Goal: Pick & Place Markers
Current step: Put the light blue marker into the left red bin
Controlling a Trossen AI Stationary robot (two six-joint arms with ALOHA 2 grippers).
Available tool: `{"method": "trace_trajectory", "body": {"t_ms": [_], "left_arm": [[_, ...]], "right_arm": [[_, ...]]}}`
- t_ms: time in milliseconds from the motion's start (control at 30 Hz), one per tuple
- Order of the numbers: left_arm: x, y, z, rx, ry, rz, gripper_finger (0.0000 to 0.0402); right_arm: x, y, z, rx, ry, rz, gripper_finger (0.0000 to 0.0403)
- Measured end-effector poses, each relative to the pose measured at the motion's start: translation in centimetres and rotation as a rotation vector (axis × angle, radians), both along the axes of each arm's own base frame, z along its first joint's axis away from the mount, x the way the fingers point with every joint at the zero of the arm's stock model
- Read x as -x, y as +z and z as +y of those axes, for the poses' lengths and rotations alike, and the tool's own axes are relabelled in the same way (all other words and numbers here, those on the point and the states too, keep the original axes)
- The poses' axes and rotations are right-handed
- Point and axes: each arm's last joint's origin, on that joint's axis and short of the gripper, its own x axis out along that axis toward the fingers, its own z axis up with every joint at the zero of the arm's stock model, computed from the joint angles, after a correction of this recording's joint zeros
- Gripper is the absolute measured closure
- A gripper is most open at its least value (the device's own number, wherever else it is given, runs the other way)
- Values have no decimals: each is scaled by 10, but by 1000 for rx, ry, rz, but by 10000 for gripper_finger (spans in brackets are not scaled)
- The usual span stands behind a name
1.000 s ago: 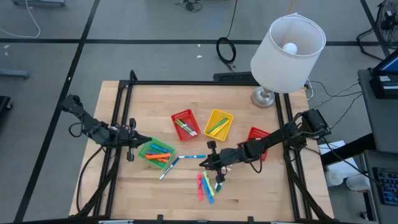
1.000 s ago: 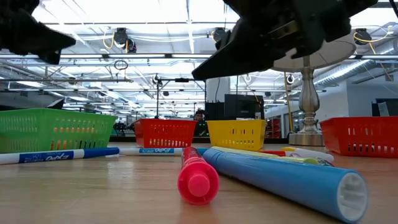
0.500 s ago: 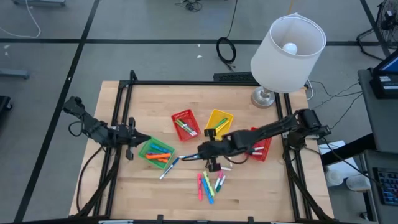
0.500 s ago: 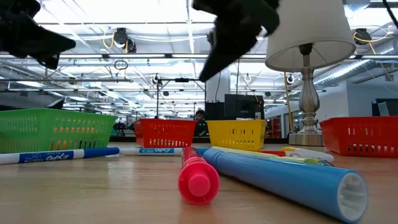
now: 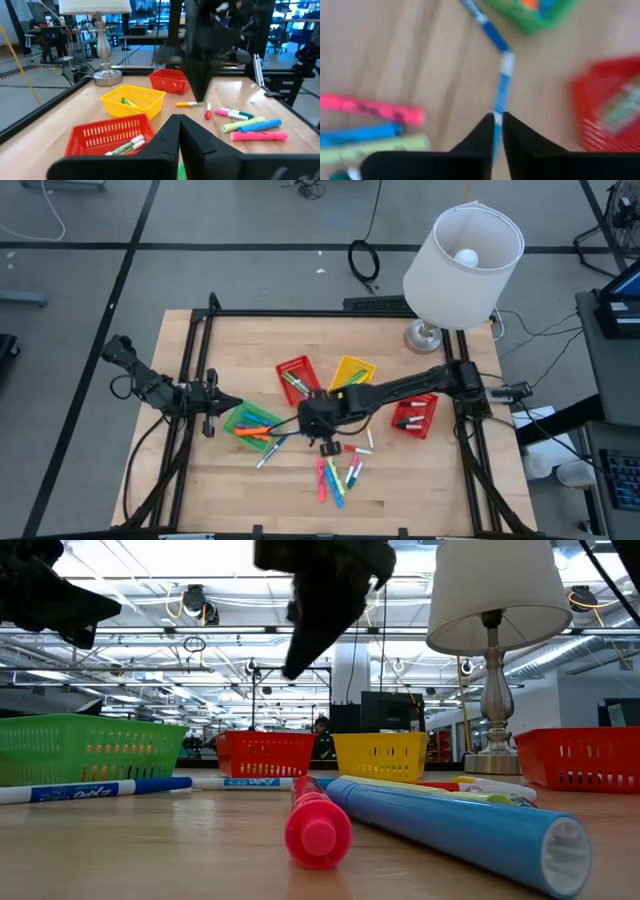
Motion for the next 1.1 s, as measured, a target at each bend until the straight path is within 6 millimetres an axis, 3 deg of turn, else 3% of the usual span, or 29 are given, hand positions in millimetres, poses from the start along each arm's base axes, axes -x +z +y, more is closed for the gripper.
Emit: {"method": "trace_trajectory", "body": {"t_ms": [167, 300, 433, 767, 1100], "left_arm": [[-1, -1, -1, -3, -19, 9, 362], [-1, -3, -2, -18, -36, 33, 356], [-1, -5, -2, -22, -35, 46, 355], [-1, -6, -2, -25, -38, 55, 355], [-1, -6, -2, -10, -42, 54, 355]], "right_arm": [[-9, -33, 8, -79, 34, 68, 303], [-14, -42, 10, -92, 28, 72, 229], [-17, -53, 9, -57, 10, 82, 186], [-19, -52, 3, -24, -14, 54, 195], [-27, -92, 0, -16, -31, 132, 204]]}}
